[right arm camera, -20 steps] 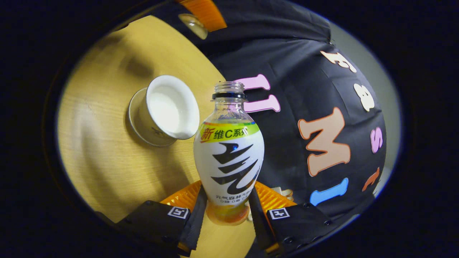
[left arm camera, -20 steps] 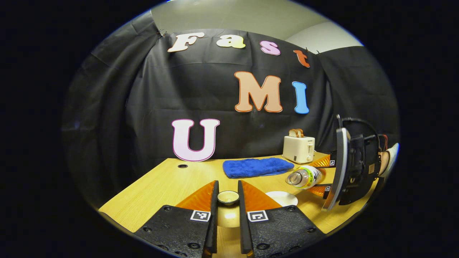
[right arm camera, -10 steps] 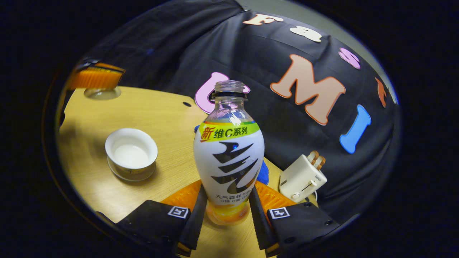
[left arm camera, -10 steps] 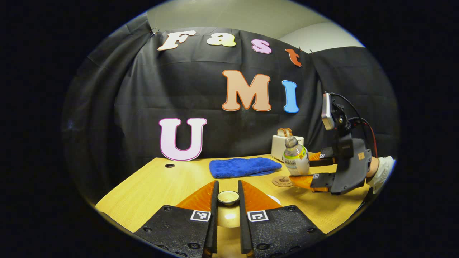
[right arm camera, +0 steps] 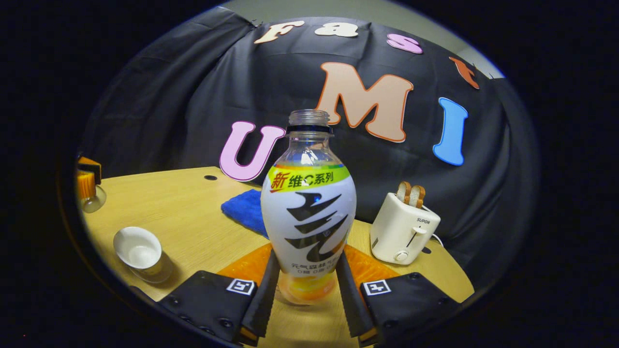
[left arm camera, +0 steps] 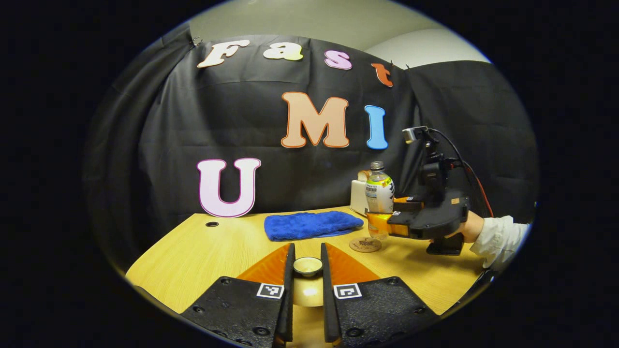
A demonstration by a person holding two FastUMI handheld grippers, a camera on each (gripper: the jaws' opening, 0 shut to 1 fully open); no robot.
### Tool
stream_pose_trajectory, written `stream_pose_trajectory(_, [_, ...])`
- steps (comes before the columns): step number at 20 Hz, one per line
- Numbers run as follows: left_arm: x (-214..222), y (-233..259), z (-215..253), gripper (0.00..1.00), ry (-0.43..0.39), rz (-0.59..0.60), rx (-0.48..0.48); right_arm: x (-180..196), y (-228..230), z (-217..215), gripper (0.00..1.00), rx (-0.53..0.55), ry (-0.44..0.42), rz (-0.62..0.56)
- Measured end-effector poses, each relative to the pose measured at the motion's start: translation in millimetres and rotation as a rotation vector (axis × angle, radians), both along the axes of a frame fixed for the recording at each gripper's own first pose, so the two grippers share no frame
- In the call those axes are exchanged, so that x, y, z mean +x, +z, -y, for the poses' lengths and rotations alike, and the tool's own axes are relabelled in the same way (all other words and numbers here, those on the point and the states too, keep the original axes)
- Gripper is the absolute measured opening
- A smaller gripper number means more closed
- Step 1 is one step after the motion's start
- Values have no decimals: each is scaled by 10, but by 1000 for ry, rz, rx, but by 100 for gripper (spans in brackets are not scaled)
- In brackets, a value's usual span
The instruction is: Open the teacup lid with one hand, grasp the water bottle and pour water into the teacup with the other hand; after pouring, place the water bottle on the coaster and then close the teacup lid.
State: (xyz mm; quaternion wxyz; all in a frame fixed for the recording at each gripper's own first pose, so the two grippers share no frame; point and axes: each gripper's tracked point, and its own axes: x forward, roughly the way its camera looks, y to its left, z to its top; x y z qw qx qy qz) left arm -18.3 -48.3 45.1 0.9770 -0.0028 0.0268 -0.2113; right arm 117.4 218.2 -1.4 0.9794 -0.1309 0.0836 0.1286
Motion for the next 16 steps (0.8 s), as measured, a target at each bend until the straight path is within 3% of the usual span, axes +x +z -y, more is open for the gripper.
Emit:
stream_pose_trajectory(5, [8, 20, -14, 23, 5, 9, 18, 252, -235, 11, 66, 184, -28, -80])
stream_pose_trajectory(16, [-10, 0, -15, 23, 3, 1, 17, 330, -468, 81, 66, 248, -59, -133])
